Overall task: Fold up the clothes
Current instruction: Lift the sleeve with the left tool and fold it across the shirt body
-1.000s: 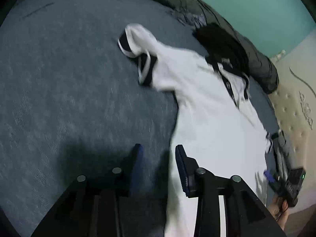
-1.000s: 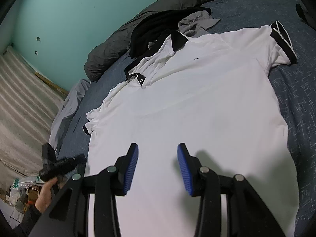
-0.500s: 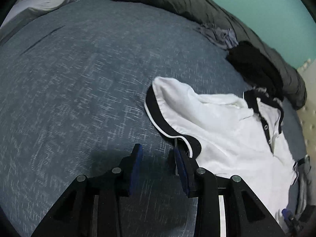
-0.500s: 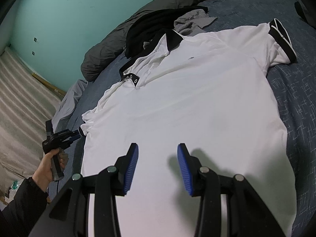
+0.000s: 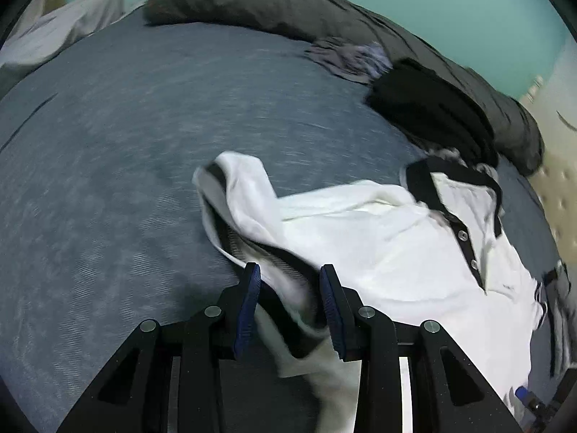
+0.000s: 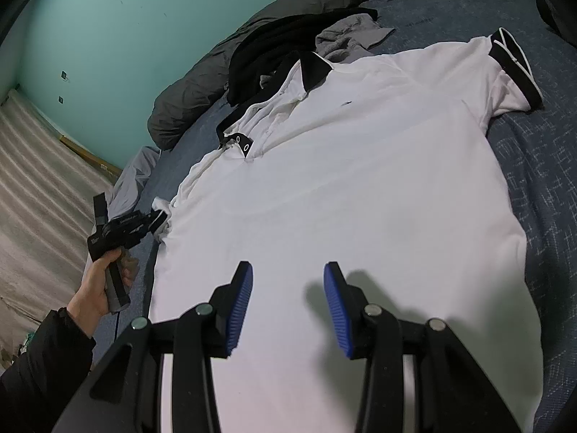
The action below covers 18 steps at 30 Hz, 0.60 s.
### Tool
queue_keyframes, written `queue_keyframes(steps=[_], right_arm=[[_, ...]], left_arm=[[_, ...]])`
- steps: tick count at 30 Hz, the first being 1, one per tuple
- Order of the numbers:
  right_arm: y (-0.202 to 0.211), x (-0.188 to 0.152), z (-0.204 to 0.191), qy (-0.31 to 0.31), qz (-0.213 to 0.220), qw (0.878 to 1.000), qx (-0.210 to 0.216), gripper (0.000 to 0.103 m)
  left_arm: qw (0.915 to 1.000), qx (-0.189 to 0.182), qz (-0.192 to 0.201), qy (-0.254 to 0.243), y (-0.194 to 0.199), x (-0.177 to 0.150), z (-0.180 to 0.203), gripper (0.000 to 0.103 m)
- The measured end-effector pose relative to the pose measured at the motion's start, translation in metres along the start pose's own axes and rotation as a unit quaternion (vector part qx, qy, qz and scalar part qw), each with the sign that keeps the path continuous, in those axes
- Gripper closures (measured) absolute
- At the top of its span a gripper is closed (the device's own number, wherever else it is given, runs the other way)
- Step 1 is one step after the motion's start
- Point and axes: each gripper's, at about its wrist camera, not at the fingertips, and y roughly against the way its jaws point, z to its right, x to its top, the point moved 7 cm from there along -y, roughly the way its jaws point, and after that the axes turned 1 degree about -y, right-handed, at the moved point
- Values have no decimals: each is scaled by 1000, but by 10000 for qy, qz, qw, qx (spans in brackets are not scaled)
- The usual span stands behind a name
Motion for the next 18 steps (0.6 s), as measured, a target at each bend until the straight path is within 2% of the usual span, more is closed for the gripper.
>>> queue_keyframes(steps=[2,5,12,18], right_arm=[[-1,0,1,0,-9,10000,1,62],[-1,0,1,3,-17,10000,3,62],[-2,1,0,-2,-7,10000,11,62],[-4,0,-1,30,-21,10000,3,62]], left_arm=[[9995,-2,-79,-311,-8,0,16,66],[9990,40,-74,-436,-11,4,22,66],[9995,210,239,-7,14,10,-17,65],[9987,146,146,473,4,16,-41,65]])
